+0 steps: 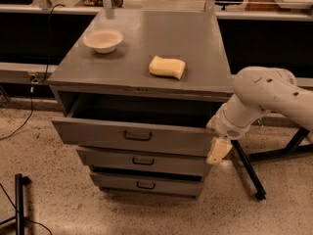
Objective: Open top drawer
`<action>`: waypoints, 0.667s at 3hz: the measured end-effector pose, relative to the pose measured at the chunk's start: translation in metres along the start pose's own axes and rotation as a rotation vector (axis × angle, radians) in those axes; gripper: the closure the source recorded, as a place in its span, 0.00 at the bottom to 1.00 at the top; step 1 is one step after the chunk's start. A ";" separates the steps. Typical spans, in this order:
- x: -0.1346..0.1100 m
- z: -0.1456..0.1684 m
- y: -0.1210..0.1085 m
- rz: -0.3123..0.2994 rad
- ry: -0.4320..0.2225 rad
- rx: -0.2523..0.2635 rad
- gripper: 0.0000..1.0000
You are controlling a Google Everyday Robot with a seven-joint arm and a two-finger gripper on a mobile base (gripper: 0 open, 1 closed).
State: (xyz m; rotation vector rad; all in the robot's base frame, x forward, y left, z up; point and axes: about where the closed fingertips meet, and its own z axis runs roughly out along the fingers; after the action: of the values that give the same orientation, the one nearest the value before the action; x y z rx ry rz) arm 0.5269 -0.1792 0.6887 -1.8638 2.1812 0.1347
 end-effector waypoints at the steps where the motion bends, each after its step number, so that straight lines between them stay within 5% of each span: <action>1: 0.000 -0.009 0.021 0.004 -0.033 -0.034 0.32; 2: -0.003 -0.018 0.044 0.006 -0.078 -0.073 0.32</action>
Offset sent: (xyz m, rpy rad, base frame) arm -0.0750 0.0106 0.0249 0.1540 0.0928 0.0335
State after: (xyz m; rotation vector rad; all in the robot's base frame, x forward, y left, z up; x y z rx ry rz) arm 0.4815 -0.1730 0.7022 -1.8575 2.1572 0.2862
